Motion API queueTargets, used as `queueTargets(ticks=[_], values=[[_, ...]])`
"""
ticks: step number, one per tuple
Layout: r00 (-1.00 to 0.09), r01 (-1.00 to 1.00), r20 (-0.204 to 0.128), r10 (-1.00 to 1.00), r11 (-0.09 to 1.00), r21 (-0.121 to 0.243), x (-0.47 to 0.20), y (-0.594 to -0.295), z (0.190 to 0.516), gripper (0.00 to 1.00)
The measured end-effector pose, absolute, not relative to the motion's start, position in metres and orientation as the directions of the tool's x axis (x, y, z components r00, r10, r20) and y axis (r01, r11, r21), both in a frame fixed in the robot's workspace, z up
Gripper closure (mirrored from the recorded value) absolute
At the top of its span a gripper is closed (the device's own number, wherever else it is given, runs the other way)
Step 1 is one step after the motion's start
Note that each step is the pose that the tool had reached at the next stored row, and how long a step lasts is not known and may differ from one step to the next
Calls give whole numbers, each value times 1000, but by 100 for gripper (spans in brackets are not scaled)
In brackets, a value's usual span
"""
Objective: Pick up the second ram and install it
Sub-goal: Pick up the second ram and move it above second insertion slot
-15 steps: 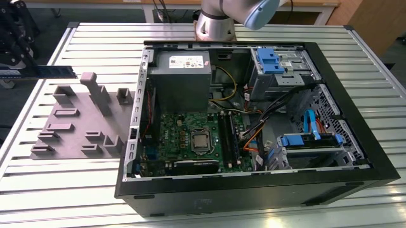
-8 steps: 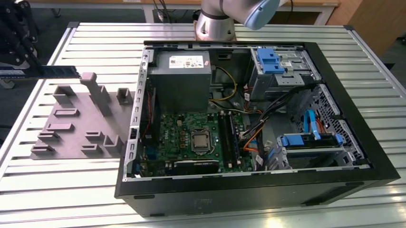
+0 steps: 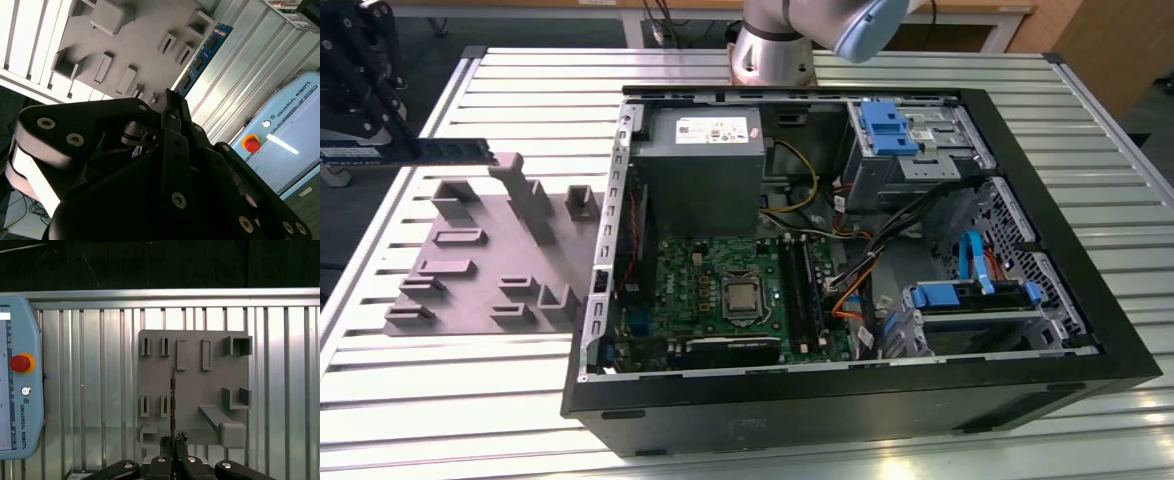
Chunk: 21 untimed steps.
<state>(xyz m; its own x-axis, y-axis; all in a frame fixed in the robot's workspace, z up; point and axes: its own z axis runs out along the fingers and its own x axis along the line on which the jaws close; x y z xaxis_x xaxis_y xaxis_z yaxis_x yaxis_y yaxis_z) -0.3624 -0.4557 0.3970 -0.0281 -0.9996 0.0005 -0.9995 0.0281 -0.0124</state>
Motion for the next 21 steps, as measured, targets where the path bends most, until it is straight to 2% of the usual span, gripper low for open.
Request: queueTargets(ticks=[21], values=[[-28,-1000,1,-1000,28,-12,-352,-456,397,86]])
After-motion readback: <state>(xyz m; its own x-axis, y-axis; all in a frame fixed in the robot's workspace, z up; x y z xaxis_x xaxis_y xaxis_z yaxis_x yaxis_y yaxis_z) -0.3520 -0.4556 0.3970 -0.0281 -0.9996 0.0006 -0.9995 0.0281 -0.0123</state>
